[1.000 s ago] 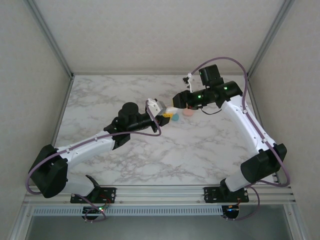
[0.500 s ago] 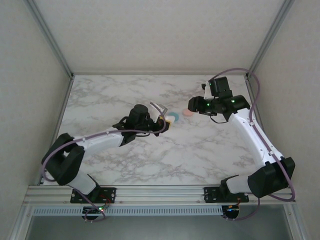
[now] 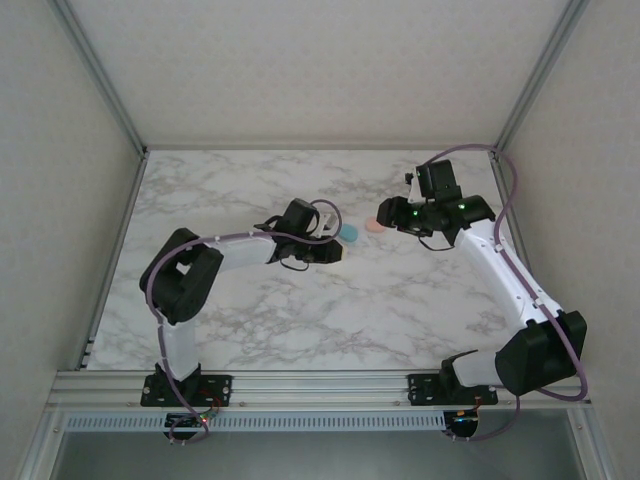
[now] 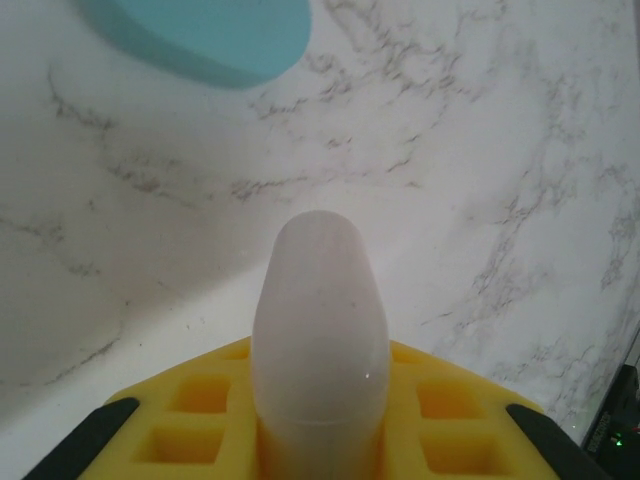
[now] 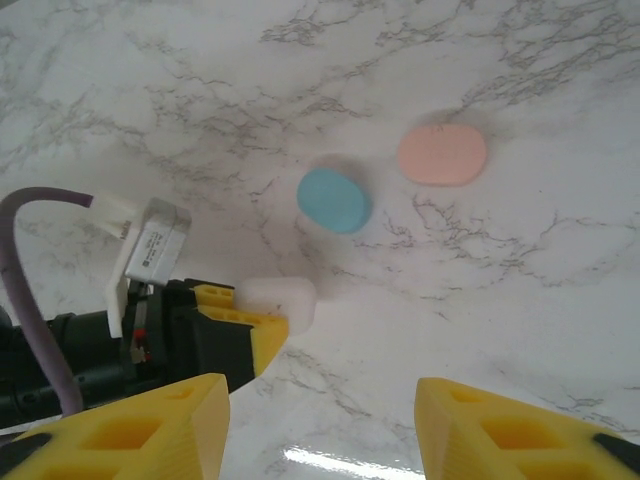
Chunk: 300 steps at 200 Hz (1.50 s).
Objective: Insert wireless bluetooth earbuds into charging case
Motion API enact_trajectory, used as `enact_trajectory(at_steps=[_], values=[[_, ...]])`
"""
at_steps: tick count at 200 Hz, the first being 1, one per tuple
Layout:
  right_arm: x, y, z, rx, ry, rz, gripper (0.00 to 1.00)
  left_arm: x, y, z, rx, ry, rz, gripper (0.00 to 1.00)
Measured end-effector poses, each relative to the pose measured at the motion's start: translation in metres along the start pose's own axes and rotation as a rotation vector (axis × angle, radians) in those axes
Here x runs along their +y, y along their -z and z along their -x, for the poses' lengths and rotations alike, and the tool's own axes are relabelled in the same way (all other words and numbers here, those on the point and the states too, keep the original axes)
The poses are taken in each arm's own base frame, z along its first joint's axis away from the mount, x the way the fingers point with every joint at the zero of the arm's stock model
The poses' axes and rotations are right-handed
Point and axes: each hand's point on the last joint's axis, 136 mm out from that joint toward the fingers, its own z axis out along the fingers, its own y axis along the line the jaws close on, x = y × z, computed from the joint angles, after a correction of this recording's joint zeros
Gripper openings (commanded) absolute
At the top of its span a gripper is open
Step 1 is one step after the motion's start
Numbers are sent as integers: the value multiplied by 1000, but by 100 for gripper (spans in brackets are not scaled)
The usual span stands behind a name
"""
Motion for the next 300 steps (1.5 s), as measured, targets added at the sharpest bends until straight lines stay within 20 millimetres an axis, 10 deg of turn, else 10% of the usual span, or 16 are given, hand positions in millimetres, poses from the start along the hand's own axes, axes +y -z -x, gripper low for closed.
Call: enact_trajectory(at_steps=[90, 194, 259, 300], values=[[-5, -10, -4, 24, -16, -16, 52, 16, -9, -12, 71, 89, 53, 20], [-29, -9, 4, -29, 27, -152, 63, 47, 10, -8, 40, 65, 231, 64], [-94, 28, 21, -345, 151, -463, 92, 37, 101, 26, -235, -79, 365, 85], [-172, -15, -1, -392, 184, -623, 92, 50, 194, 47, -558, -180, 520, 100]])
